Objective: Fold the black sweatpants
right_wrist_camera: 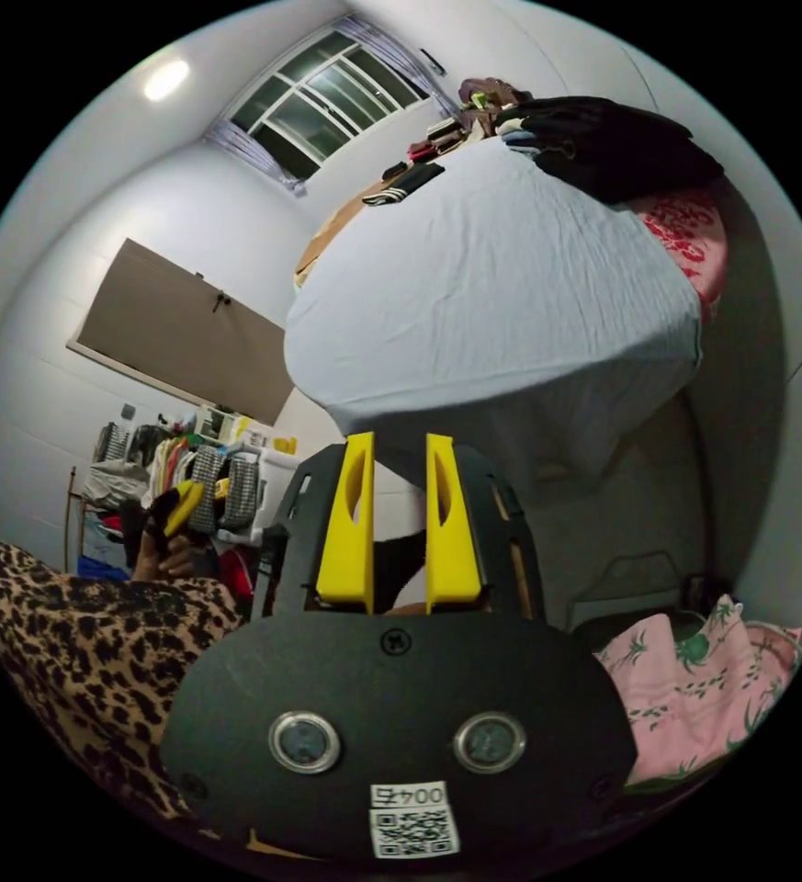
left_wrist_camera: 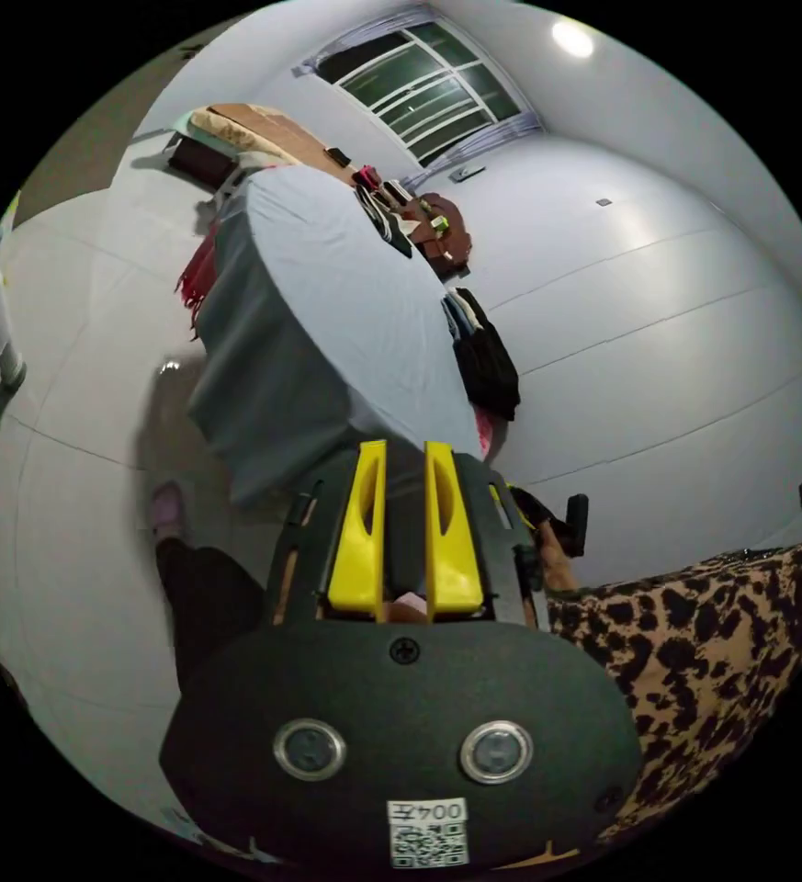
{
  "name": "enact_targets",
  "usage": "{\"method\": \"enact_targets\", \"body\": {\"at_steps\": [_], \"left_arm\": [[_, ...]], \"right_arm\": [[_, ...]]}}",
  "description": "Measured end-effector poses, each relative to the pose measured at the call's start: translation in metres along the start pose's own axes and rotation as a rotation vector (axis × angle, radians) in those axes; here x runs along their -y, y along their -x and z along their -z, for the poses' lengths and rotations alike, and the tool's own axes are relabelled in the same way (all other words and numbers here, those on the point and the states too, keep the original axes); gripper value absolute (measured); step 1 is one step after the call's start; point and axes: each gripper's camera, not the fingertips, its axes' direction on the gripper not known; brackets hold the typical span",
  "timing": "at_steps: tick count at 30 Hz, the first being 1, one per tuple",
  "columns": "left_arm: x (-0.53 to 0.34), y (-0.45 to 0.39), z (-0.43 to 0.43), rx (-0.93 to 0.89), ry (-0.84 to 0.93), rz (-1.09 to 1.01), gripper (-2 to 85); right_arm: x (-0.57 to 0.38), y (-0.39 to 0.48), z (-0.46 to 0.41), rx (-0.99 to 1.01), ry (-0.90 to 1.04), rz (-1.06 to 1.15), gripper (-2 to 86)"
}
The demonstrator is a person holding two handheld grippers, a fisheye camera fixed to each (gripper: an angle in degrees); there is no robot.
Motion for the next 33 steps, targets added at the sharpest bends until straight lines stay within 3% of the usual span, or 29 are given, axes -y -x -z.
{"method": "enact_targets", "body": {"at_steps": [4, 8, 18, 24, 33], "left_arm": [[0.100, -0.010, -0.046, -0.017, 0.021, -0.049, 7.8], [0.260, -0.027, -0.125, -0.043, 0.074, -0.145, 9.2], [0.635, -0.079, -0.350, 0.065, 0.167, -0.280, 13.3], [0.769, -0.122, -0.464, 0.130, 0.183, -0.337, 14.1], [0.869, -0.171, -0.590, 0.229, 0.196, -0.307, 14.4]], "right_arm": [[0.004, -0.049, -0.079, -0.068, 0.042, -0.013, 10.3], [0.017, -0.109, -0.164, -0.088, 0.058, -0.086, 11.3], [0.010, -0.249, -0.336, -0.207, 0.219, -0.488, 9.3], [-0.038, -0.326, -0.390, -0.293, 0.257, -0.662, 7.4], [-0.131, -0.424, -0.406, -0.315, 0.198, -0.803, 1.5]]}}
